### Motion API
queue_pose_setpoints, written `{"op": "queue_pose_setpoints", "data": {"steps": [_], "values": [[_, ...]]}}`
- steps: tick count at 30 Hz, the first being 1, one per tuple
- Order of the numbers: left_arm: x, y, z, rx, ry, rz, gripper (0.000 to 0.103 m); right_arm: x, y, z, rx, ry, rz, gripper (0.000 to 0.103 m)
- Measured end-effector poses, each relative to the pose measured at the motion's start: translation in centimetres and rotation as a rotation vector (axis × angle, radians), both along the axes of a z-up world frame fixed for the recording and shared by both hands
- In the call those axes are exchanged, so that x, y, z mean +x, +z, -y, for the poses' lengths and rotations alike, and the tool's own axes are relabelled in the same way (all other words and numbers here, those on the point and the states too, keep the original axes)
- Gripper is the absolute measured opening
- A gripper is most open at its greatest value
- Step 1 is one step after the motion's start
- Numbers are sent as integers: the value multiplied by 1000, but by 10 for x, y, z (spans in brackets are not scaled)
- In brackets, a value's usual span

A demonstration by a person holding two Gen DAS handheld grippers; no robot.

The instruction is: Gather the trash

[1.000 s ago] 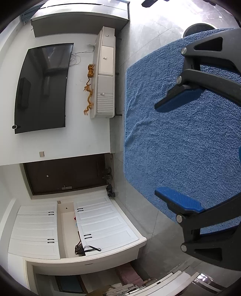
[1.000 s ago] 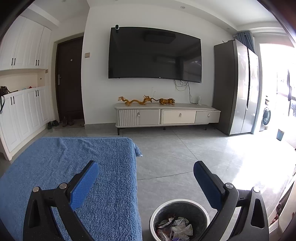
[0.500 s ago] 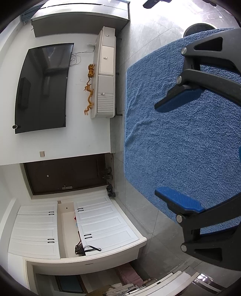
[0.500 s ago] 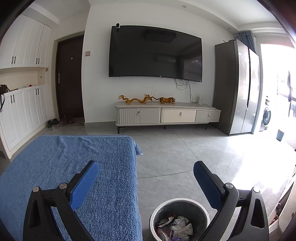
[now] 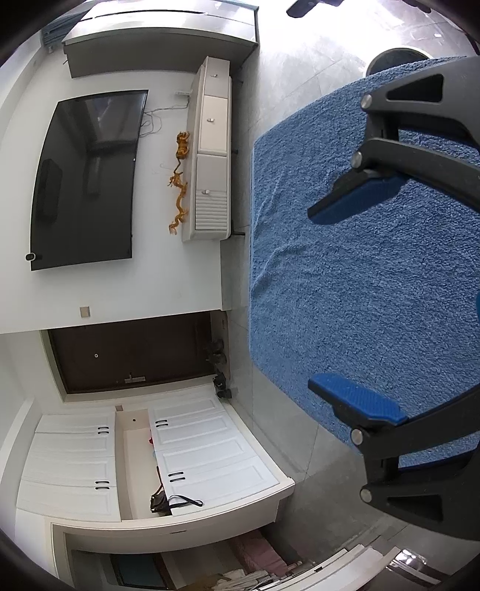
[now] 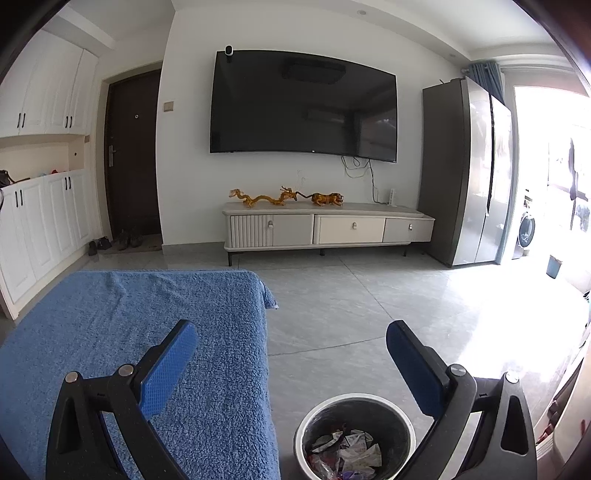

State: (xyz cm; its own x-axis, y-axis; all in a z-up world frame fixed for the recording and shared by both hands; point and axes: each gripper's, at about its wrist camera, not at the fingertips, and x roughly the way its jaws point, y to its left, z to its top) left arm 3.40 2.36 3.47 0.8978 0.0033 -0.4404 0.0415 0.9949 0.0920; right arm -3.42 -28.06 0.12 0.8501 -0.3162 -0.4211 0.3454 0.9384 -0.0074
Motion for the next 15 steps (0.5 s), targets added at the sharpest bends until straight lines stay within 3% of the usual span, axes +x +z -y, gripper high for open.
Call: {"op": "queue_pose_setpoints", "data": {"steps": [15], "values": [[6, 4, 8, 28, 33, 2, 82, 6, 2, 4, 12, 27, 26, 103]]}}
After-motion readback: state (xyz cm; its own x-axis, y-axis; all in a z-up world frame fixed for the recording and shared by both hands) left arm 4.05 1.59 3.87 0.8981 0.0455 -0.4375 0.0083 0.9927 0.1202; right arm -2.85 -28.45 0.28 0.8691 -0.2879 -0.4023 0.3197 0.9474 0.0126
